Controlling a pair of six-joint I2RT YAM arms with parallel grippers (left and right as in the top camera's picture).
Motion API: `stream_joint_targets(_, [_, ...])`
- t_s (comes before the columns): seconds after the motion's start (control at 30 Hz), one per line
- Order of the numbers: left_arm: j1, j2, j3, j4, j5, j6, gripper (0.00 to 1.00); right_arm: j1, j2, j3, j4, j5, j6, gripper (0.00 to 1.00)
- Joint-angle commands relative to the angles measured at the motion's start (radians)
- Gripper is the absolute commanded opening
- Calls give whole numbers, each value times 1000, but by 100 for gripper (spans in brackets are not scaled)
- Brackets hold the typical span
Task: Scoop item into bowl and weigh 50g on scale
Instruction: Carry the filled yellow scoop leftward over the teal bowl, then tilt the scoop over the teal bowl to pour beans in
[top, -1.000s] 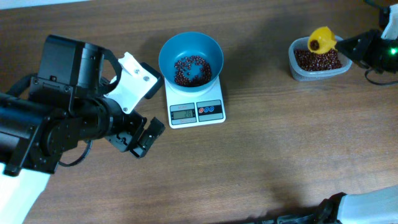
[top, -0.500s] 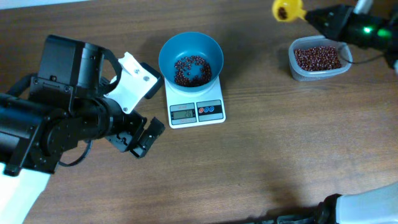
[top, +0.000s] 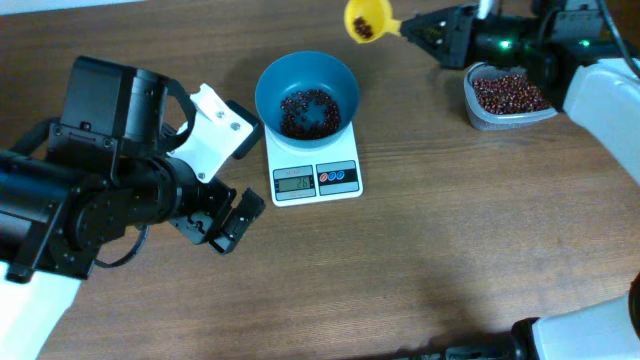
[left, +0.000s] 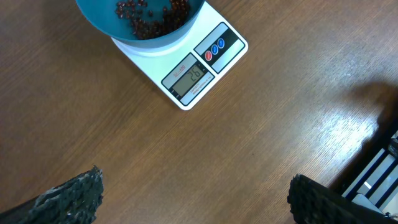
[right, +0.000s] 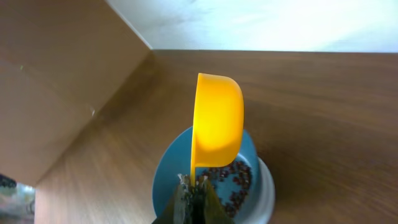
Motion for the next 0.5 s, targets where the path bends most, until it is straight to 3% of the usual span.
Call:
stream_joint_targets(0.0, [-3,-15,18,2,14,16,99,60,-10,20,5,-23,-202,4])
stream_joint_targets(0.2, [-3,-15,18,2,15,16,99,147,2,20,-40,14,-535,4])
stream_joint_targets(0.47, [-3,-15,18,1,14,16,99,154,61,19,-66,15,-569,4])
